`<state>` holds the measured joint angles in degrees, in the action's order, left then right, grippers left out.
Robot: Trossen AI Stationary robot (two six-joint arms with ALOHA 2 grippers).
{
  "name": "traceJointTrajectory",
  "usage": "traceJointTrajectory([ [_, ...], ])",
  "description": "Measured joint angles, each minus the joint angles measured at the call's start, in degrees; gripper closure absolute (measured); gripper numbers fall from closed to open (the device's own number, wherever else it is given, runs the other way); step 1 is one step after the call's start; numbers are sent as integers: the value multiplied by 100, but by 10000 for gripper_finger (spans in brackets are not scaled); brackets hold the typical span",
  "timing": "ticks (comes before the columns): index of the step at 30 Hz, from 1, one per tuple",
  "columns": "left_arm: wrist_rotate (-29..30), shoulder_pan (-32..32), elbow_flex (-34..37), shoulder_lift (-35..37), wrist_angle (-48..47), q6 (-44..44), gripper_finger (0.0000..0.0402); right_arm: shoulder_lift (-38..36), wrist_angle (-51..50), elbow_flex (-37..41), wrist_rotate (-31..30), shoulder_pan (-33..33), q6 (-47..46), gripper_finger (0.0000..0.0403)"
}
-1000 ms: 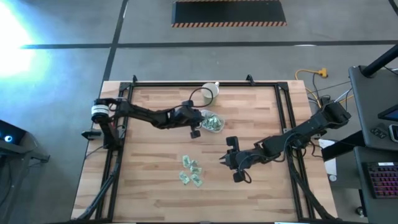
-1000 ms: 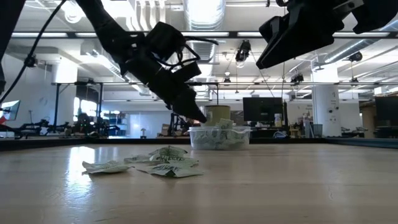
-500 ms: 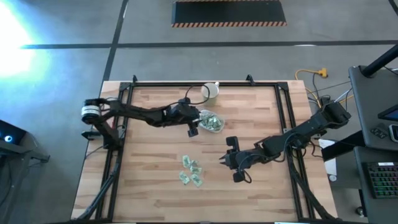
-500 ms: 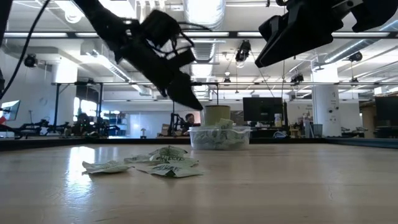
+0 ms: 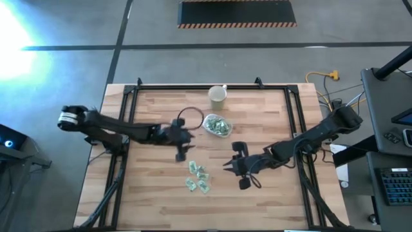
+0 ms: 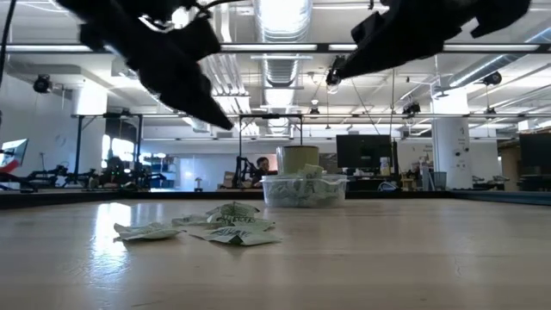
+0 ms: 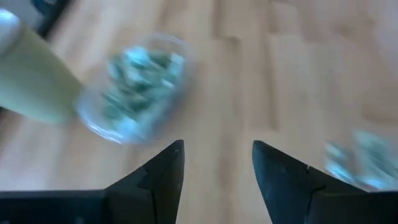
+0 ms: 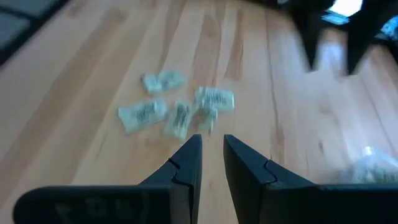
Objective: Pick and place items into bin
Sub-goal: Put the green stevia packet into the transparent bin
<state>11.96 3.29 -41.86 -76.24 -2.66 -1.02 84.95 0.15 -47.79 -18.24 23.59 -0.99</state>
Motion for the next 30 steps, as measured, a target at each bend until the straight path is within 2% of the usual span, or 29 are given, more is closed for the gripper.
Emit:
traceJointTrajectory([
  [8,180,1003,1155,737,241,1099,228,693,1518,125,10,-140,513,346],
  [13,345,1334,1463,1129,335,1264,228,1386,2160,56,11,-313,568,344],
  [24,609,1438,1505,1351,523,886,228,2659,2317,-699,233,-634,343,275],
  [30,654,1443,1534,1383,551,811,228,3105,2210,-1032,254,-715,240,243],
])
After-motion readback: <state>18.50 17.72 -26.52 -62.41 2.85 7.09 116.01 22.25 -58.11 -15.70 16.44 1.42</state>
